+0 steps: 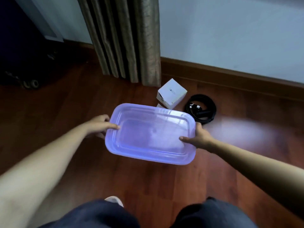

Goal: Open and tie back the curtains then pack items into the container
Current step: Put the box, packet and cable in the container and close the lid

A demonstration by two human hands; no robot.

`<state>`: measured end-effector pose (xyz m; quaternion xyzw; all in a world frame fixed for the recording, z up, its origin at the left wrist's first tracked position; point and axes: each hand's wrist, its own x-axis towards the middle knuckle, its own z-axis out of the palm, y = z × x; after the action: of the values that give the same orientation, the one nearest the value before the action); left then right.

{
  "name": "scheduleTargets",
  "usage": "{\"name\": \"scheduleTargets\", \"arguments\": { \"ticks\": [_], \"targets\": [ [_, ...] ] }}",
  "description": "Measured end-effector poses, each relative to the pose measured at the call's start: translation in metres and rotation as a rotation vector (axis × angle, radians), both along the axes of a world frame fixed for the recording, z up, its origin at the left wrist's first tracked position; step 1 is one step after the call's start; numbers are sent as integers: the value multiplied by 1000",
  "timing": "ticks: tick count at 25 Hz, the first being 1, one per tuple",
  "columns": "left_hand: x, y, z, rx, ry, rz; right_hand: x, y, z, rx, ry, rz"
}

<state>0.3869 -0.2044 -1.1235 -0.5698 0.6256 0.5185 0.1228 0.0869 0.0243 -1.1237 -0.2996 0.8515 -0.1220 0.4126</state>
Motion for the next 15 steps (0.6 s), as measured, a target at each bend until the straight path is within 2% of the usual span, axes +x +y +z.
{"name": "scheduleTargets", "arguments": {
  "ticks": [4, 7, 15],
  "targets": [
    [-41, 42, -18, -89, 50, -170, -36, 60, -15, -48, 19, -57],
    [-64, 63, -16, -126, 35, -219, -39, 93, -10, -65, 44, -83],
    [-107, 80, -36, -10, 18, -279, -74, 134, -30, -130, 70, -119]
  ]
}}
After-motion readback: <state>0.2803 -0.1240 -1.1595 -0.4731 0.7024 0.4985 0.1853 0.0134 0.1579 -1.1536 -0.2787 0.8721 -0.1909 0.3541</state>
